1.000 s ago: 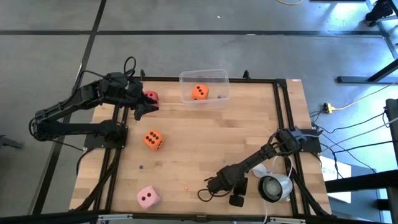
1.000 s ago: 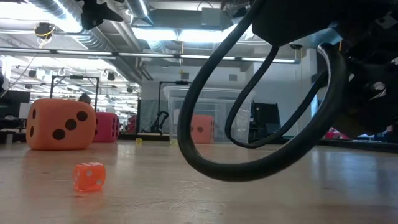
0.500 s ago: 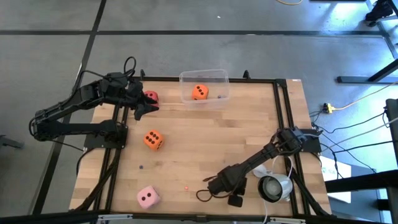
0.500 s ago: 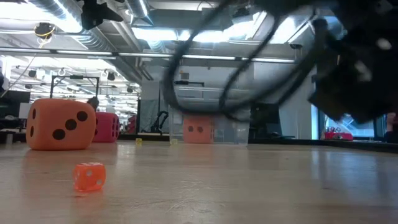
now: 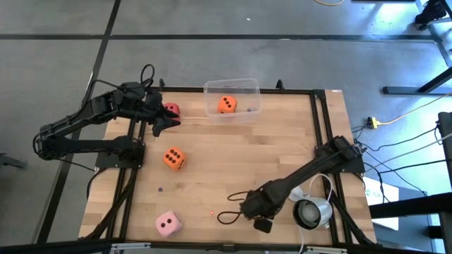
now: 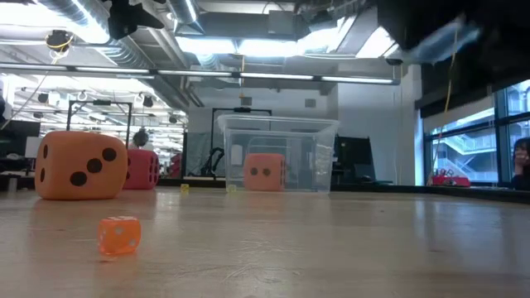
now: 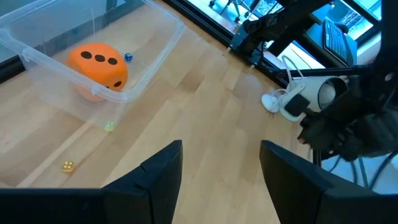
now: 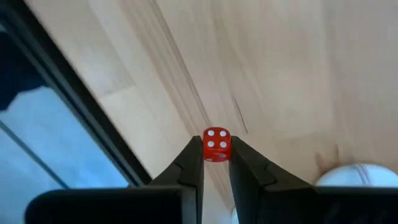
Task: Pick & Place Dice
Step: Put the small red dice into the transparent bin
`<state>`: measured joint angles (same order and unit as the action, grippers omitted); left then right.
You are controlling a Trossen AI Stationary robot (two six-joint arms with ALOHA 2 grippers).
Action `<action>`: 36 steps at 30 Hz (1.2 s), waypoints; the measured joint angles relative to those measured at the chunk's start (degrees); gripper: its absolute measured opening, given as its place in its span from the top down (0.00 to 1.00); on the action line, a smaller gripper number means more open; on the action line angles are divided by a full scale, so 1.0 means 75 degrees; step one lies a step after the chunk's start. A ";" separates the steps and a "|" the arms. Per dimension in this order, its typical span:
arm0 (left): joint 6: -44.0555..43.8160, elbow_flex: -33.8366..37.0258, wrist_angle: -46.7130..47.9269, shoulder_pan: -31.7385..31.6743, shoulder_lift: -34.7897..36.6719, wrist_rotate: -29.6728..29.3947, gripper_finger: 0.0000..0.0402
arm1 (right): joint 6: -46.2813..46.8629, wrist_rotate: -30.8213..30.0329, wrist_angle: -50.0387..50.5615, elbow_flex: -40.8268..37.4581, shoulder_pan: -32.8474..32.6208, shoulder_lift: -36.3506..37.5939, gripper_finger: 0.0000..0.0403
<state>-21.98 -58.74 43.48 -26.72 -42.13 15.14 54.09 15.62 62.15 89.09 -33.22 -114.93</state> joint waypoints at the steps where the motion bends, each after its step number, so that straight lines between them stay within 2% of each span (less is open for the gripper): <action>1: 0.0017 0.0000 0.0000 -0.0001 0.0000 -0.0001 0.48 | 0.0160 -0.0144 0.0025 0.0001 -0.0030 0.0146 0.88; 4: 0.0018 0.0000 0.0000 0.0000 0.0000 -0.0003 0.48 | 0.0800 -0.0643 0.0046 0.0001 -0.0112 0.0638 0.88; 9: 0.0154 0.0000 0.0001 0.0002 0.0000 -0.0025 0.48 | 0.2282 -0.1996 0.0225 -0.0001 -0.0284 0.1515 0.88; 14: 0.0305 0.0000 -0.0043 -0.0001 -0.0004 -0.0514 0.48 | 0.3728 -0.3355 0.0676 0.0001 -0.0380 0.2314 0.88; 19: 0.0560 0.0000 -0.0795 0.0074 -0.0006 -0.0268 0.48 | 0.4256 -0.4667 0.1035 0.0001 -0.0373 0.3000 0.88; 23: 0.0588 0.0197 -0.2216 0.0387 0.0006 0.0168 0.48 | 0.4041 -0.5199 0.1441 0.0001 -0.0071 0.3490 0.88; 27: 0.0285 0.0541 -0.3470 0.0746 -0.0001 -0.0026 0.48 | 0.3482 -0.5595 0.1889 0.0001 0.0533 0.4073 0.88; 31: -0.0248 0.0721 -0.3512 0.1176 -0.0125 -0.0614 0.48 | 0.2450 -0.5949 0.1875 0.0001 0.1366 0.4765 0.88; 36: -0.0499 0.0696 -0.3505 0.2115 -0.0154 -0.1282 0.48 | 0.0815 -0.5810 0.1325 0.0001 0.2564 0.5409 0.88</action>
<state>-25.72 -53.52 17.20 -10.85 -43.29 5.52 60.20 -27.95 72.09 89.10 -13.99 -74.37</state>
